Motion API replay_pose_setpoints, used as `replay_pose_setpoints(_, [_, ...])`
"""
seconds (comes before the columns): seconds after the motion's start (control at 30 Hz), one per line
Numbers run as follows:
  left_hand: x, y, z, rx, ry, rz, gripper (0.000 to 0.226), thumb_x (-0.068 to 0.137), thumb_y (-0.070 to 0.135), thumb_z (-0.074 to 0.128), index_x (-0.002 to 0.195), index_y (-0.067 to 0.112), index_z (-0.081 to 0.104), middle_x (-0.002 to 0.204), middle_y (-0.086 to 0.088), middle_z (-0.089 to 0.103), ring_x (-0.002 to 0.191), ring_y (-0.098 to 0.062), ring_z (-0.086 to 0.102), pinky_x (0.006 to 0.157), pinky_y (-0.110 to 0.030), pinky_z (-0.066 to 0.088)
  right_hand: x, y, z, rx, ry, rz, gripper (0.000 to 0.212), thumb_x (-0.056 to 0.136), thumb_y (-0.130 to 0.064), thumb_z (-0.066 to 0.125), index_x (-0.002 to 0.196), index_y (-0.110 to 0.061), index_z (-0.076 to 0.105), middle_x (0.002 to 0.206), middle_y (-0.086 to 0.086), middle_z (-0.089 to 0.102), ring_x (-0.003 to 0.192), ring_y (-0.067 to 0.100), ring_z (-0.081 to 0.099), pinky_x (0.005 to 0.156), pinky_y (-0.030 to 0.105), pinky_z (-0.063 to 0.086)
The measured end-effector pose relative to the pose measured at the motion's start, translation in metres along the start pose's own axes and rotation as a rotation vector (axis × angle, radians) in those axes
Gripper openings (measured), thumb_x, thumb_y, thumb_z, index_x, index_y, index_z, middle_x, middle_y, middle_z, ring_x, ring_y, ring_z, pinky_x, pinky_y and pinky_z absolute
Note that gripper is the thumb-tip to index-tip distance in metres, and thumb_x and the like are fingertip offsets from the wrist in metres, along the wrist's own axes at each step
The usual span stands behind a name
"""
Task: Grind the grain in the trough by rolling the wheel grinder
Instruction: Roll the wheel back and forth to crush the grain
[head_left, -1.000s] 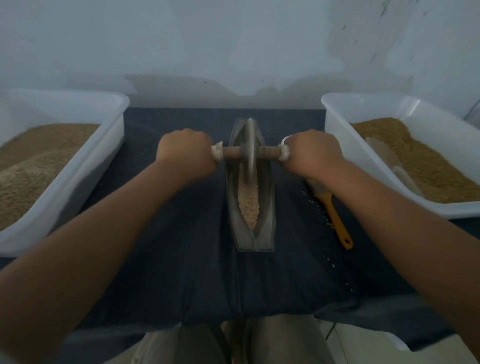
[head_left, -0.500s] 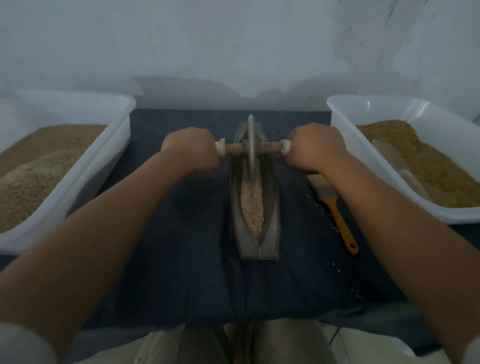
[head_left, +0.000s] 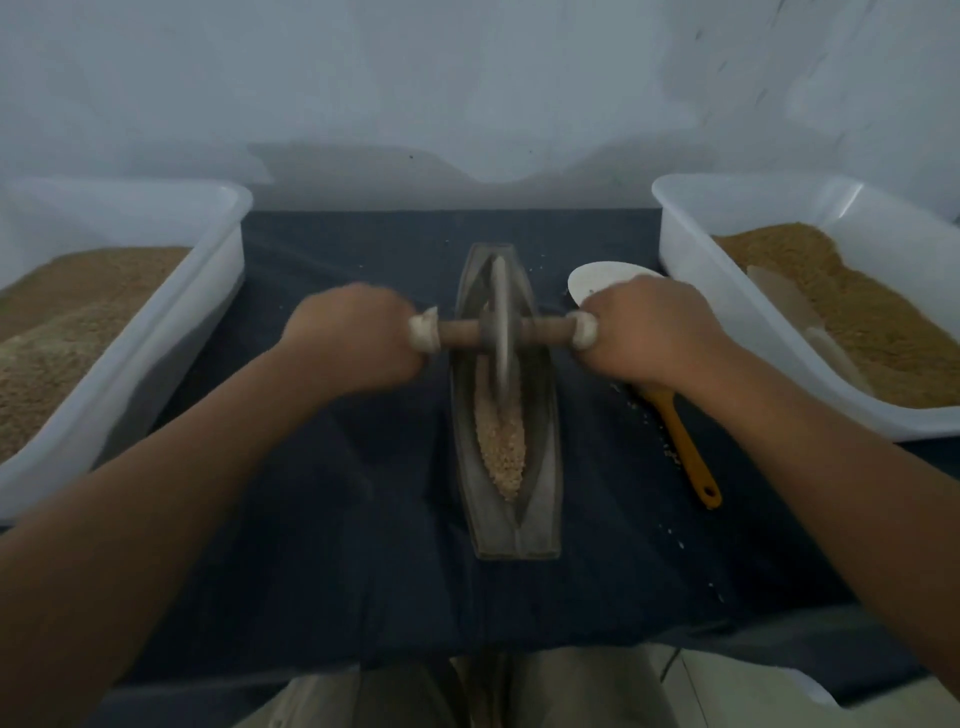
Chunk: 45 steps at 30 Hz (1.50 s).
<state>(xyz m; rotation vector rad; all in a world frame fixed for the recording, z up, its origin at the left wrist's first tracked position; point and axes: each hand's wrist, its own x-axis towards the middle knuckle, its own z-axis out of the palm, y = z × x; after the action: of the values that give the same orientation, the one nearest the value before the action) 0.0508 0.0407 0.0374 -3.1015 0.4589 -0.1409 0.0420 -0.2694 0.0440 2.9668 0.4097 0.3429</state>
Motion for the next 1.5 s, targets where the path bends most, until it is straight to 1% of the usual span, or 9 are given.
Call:
replay_pose_setpoints(0.13, [0.044, 0.003, -0.003, 0.036, 0.075, -0.095, 0.037, 0.084, 0.056, 0.054, 0.071, 0.021, 0.058, 0.077, 0.001, 0.062, 0.068, -0.025, 0.059, 0.065, -0.034, 0.048, 0.044, 0.0, 0.006, -0.023, 0.073, 0.067, 0.04, 0.088, -0.053, 0.058, 0.059, -0.026, 0.054, 0.058, -0.006, 0.054, 0.052, 0.017, 0.052, 0.052, 0.028, 0.038])
replay_pose_setpoints(0.3, [-0.007, 0.003, -0.007, -0.064, -0.162, 0.052, 0.026, 0.078, 0.049, 0.061, 0.071, 0.024, 0.058, 0.072, 0.009, 0.059, 0.072, -0.021, 0.064, 0.065, -0.033, 0.054, -0.002, -0.001, -0.005, 0.058, -0.03, 0.018, 0.038, 0.081, -0.059, 0.046, 0.063, -0.027, 0.057, 0.057, -0.007, 0.057, 0.053, 0.01, 0.056, 0.051, 0.03, 0.045])
replay_pose_setpoints(0.47, [-0.047, 0.004, -0.01, 0.038, 0.024, 0.199, 0.025, 0.067, 0.054, 0.05, 0.061, 0.03, 0.051, 0.057, 0.011, 0.052, 0.051, -0.007, 0.048, 0.048, -0.022, 0.028, -0.05, 0.001, -0.017, 0.353, -0.445, 0.001, 0.031, 0.07, -0.059, 0.057, 0.064, -0.029, 0.062, 0.068, -0.023, 0.066, 0.06, 0.0, 0.064, 0.05, 0.027, 0.042])
replay_pose_setpoints(0.57, [-0.013, 0.01, -0.01, 0.138, 0.137, 0.133, 0.03, 0.075, 0.055, 0.048, 0.06, 0.028, 0.049, 0.061, 0.009, 0.052, 0.056, -0.021, 0.052, 0.052, -0.026, 0.033, -0.03, -0.001, -0.003, 0.245, -0.263, 0.072, 0.031, 0.079, -0.051, 0.06, 0.062, -0.025, 0.06, 0.058, -0.004, 0.062, 0.054, 0.009, 0.059, 0.051, 0.03, 0.043])
replay_pose_setpoints(0.7, [0.033, 0.003, -0.003, 0.091, 0.155, -0.025, 0.037, 0.081, 0.054, 0.053, 0.061, 0.023, 0.057, 0.061, 0.005, 0.057, 0.057, -0.021, 0.056, 0.055, -0.029, 0.042, 0.022, -0.006, 0.003, 0.028, 0.02, 0.117, 0.036, 0.084, -0.054, 0.045, 0.064, -0.026, 0.058, 0.062, -0.006, 0.059, 0.057, 0.017, 0.057, 0.053, 0.031, 0.044])
replay_pose_setpoints(0.93, [-0.003, -0.001, 0.001, 0.0, 0.022, 0.06, 0.032, 0.075, 0.055, 0.048, 0.065, 0.027, 0.057, 0.066, 0.01, 0.057, 0.061, -0.015, 0.055, 0.056, -0.03, 0.042, -0.006, -0.005, -0.007, 0.082, -0.104, 0.035, 0.032, 0.082, -0.053, 0.054, 0.064, -0.026, 0.058, 0.061, -0.007, 0.059, 0.057, 0.012, 0.059, 0.051, 0.029, 0.043])
replay_pose_setpoints(1.1, [-0.049, -0.005, 0.004, -0.077, -0.015, 0.172, 0.036, 0.065, 0.063, 0.035, 0.064, 0.033, 0.055, 0.055, 0.013, 0.053, 0.052, -0.005, 0.049, 0.048, -0.025, 0.035, -0.051, -0.005, -0.012, 0.2, -0.172, -0.026, 0.041, 0.068, -0.066, 0.039, 0.057, -0.03, 0.055, 0.049, -0.009, 0.056, 0.045, 0.004, 0.053, 0.044, 0.025, 0.034])
replay_pose_setpoints(1.33, [0.029, -0.003, 0.009, -0.039, 0.063, -0.087, 0.035, 0.082, 0.055, 0.05, 0.068, 0.023, 0.059, 0.073, 0.005, 0.063, 0.065, -0.021, 0.06, 0.061, -0.033, 0.05, 0.042, -0.005, -0.01, -0.024, -0.014, 0.05, 0.038, 0.078, -0.059, 0.051, 0.059, -0.028, 0.06, 0.057, -0.006, 0.058, 0.052, 0.016, 0.057, 0.049, 0.027, 0.038])
replay_pose_setpoints(1.5, [0.023, 0.003, 0.002, -0.036, 0.011, -0.074, 0.031, 0.084, 0.051, 0.053, 0.072, 0.023, 0.06, 0.077, 0.003, 0.064, 0.07, -0.024, 0.062, 0.064, -0.034, 0.052, 0.034, -0.01, -0.016, -0.01, -0.053, 0.065, 0.036, 0.084, -0.055, 0.059, 0.063, -0.026, 0.06, 0.062, -0.006, 0.06, 0.056, 0.016, 0.057, 0.051, 0.028, 0.038])
